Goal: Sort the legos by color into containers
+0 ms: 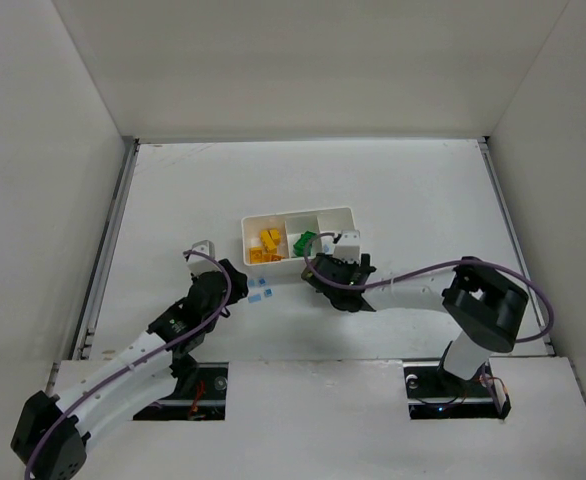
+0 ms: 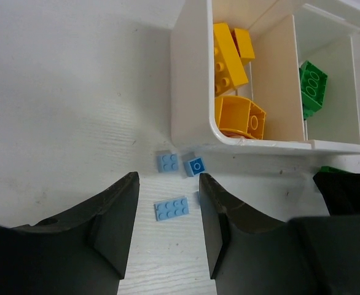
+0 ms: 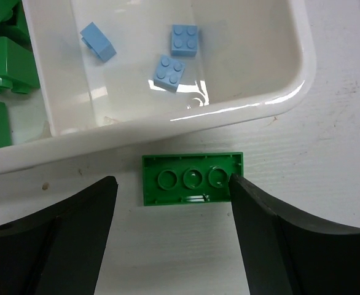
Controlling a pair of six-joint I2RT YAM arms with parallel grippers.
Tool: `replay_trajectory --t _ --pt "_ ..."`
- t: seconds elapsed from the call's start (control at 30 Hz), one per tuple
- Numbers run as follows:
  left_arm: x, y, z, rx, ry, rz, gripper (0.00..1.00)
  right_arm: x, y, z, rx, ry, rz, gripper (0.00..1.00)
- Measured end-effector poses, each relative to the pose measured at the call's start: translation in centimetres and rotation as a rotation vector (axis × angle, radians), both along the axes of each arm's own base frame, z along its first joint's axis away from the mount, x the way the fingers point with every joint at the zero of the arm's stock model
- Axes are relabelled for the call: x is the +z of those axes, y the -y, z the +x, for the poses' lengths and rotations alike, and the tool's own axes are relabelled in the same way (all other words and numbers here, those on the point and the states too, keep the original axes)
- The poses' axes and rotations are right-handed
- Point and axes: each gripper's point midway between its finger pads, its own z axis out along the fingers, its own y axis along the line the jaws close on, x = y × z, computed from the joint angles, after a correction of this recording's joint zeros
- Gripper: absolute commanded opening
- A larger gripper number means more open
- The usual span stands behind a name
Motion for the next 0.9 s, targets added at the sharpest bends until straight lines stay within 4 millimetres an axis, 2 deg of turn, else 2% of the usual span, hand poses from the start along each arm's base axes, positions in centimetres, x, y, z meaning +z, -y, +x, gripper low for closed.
replay_trajectory --t 0.1,0.33,0.53,0.63,0.77,0.83,0.9 --pt "0.1 0.0 0.0 0.001 0.005 -0.006 0.4 0.3 0.0 -0.3 0.008 0.005 0.004 0.91" --pt "-0.6 -0.1 -0.3 -0.001 -0.011 -0.001 0.41 2.4 0.4 -0.5 0.011 0.041 0.06 0.94" --pt "-0.7 0.1 -0.4 -0.007 -0.015 -0.006 0.41 0.2 1.9 -0.2 -0.011 -0.008 0.031 0.88" --pt "-0.8 0.3 -0.5 -0.011 -0.022 -0.004 0.41 -0.7 2.2 0.1 -0.02 -0.029 0.022 0.78" --pt "-1.3 0.3 -0.7 -0.015 -0.036 0.006 0.41 -1.0 1.6 0.8 -0.017 -0.026 0.051 0.55" --pt "-1.2 0.4 -0.7 -0.016 -0.036 0.005 0.41 -1.0 1.3 1.0 -0.014 -0.02 0.071 0.48" --pt "-1.2 0.4 -0.7 -0.017 -0.036 0.004 0.39 -0.9 1.3 1.1 -0.014 -0.013 0.086 0.46"
